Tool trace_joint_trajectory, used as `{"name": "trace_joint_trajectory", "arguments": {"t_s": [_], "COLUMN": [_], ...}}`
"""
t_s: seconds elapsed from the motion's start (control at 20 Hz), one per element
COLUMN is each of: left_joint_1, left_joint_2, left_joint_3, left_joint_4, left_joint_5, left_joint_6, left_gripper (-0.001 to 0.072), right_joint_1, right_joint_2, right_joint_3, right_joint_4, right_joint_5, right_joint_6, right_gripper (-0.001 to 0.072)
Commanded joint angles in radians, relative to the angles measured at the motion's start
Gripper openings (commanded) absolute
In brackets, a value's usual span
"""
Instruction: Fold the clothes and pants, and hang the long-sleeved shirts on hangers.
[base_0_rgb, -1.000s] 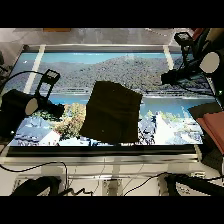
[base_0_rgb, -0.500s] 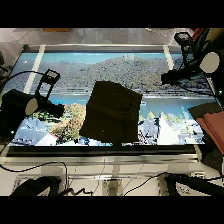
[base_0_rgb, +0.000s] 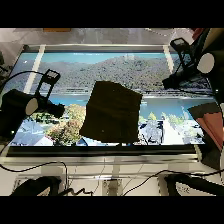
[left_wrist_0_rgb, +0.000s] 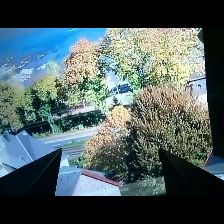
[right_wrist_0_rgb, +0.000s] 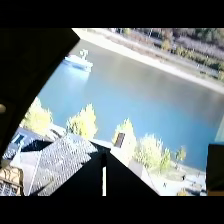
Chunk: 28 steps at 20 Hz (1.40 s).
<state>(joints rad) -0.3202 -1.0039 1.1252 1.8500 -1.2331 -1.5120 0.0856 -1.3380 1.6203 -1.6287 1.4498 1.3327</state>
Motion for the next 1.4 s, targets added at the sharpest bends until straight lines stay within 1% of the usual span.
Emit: {"name": "trace_joint_trajectory", "arguments": {"t_s": [0.0, 0.1, 0.15, 0.25, 0.3, 0.35, 0.45, 0.5, 0.65, 0.8, 0.9, 1.05, 1.1, 1.2, 1.3, 1.35], "left_joint_1": [0.000, 0.000, 0.000, 0.000, 0.000, 0.000, 0.000, 0.000, 0.000, 0.000, 0.000, 0.007, 0.020, 0.074, 0.159, 0.214], "left_joint_2": [-0.001, -0.001, -0.001, -0.001, -0.001, -0.001, -0.002, -0.002, -0.002, -0.015, -0.040, -0.090, -0.105, -0.131, -0.153, -0.166], "left_joint_3": [0.001, 0.001, 0.001, 0.001, 0.001, 0.001, 0.001, 0.001, 0.000, 0.000, 0.000, 0.000, 0.000, 0.000, 0.000, 0.000], "left_joint_4": [-0.011, -0.010, -0.010, -0.011, -0.011, -0.011, -0.010, -0.010, 0.009, 0.008, 0.008, 0.012, 0.012, 0.008, 0.008, -0.001], "left_joint_5": [0.002, 0.004, 0.009, 0.020, 0.024, 0.028, 0.030, 0.030, 0.030, 0.041, 0.040, 0.063, 0.090, 0.137, 0.160, 0.159], "left_joint_6": [0.000, 0.000, 0.000, 0.000, 0.000, 0.000, 0.000, 0.000, 0.000, 0.000, 0.000, -0.004, -0.008, -0.021, -0.086, -0.101], "left_gripper": [0.0702, 0.0701, 0.0701, 0.0701, 0.0702, 0.0702, 0.0702, 0.0702, 0.0702, 0.0702, 0.0702, 0.0699, 0.0686, 0.0498, 0.0484, 0.0484], "right_joint_1": [-0.125, -0.209, -0.237, -0.248, -0.242, -0.233, -0.201, -0.180, -0.108, -0.050, -0.034, -0.034, -0.034, -0.034, -0.034, -0.034], "right_joint_2": [-0.013, -0.008, 0.000, 0.010, 0.010, 0.010, 0.009, 0.009, 0.009, 0.000, -0.017, -0.059, -0.076, -0.114, -0.142, -0.152], "right_joint_3": [-0.148, -0.304, -0.391, -0.546, -0.613, -0.682, -0.793, -0.835, -0.914, -0.933, -0.933, -0.934, -0.933, -0.934, -0.934, -0.934], "right_joint_4": [0.161, 0.358, 0.463, 0.602, 0.654, 0.701, 0.755, 0.761, 0.762, 0.766, 0.797, 0.851, 0.864, 0.908, 0.964, 0.988], "right_joint_5": [0.147, 0.197, 0.198, 0.179, 0.139, 0.073, -0.055, -0.115, -0.271, -0.371, -0.395, -0.385, -0.378, -0.356, -0.333, -0.325], "right_joint_6": [-0.077, -0.108, -0.141, -0.215, -0.221, -0.218, -0.217, -0.217, -0.216, -0.163, -0.155, -0.157, -0.158, -0.190, -0.247, -0.275], "right_gripper": [0.0042, 0.0042, 0.0042, 0.0043, 0.0044, 0.0102, 0.0419, 0.0450, 0.0450, 0.0451, 0.0450, 0.0450, 0.0450, 0.0449, 0.0448, 0.0446]}}
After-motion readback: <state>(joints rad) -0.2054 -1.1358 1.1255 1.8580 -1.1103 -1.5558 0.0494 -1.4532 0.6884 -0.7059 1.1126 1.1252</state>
